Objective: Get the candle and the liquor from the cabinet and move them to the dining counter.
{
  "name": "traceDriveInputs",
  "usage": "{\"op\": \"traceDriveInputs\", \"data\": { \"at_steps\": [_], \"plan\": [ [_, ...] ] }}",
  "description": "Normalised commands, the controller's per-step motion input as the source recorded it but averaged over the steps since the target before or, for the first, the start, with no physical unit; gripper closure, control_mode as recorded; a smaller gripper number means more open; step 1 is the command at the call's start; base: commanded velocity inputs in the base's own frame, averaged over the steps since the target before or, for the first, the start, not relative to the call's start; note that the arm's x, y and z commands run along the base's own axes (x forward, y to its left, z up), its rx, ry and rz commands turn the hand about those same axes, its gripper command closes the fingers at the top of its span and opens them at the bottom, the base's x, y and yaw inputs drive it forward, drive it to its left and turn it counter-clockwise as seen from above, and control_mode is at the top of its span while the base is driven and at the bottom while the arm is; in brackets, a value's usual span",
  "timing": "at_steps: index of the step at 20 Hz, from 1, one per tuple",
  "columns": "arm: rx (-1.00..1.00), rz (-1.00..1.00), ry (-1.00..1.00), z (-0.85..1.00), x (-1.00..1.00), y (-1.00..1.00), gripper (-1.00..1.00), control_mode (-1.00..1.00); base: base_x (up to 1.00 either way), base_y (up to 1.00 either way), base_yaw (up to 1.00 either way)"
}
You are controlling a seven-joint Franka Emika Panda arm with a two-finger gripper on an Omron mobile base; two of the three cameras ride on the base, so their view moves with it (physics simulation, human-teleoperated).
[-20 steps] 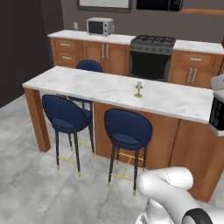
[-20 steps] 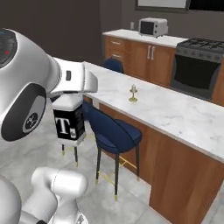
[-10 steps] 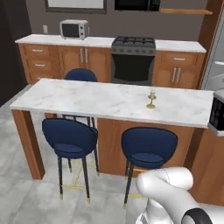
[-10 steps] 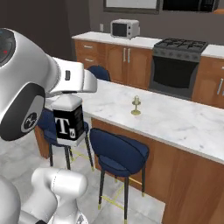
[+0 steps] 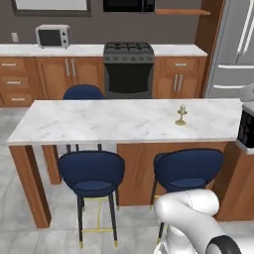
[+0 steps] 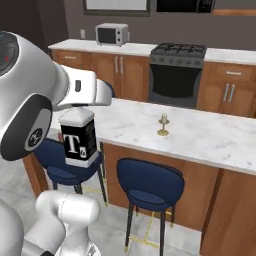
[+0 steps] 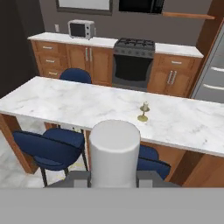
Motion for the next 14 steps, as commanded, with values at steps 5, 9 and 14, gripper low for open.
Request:
{"op": "traceDriveInputs", "data": {
  "at_steps": [5,9,14],
  "plan": [
    [0.0,0.0,0.0,0.0,0.0,0.0,1.0,1.0,0.31,0.76,-0.35],
    [0.0,0.0,0.0,0.0,0.0,0.0,1.0,1.0,0.36,0.83,-0.34],
    [0.0,0.0,0.0,0.0,0.0,0.0,1.0,1.0,0.31,0.65,-0.29]
  ]
}}
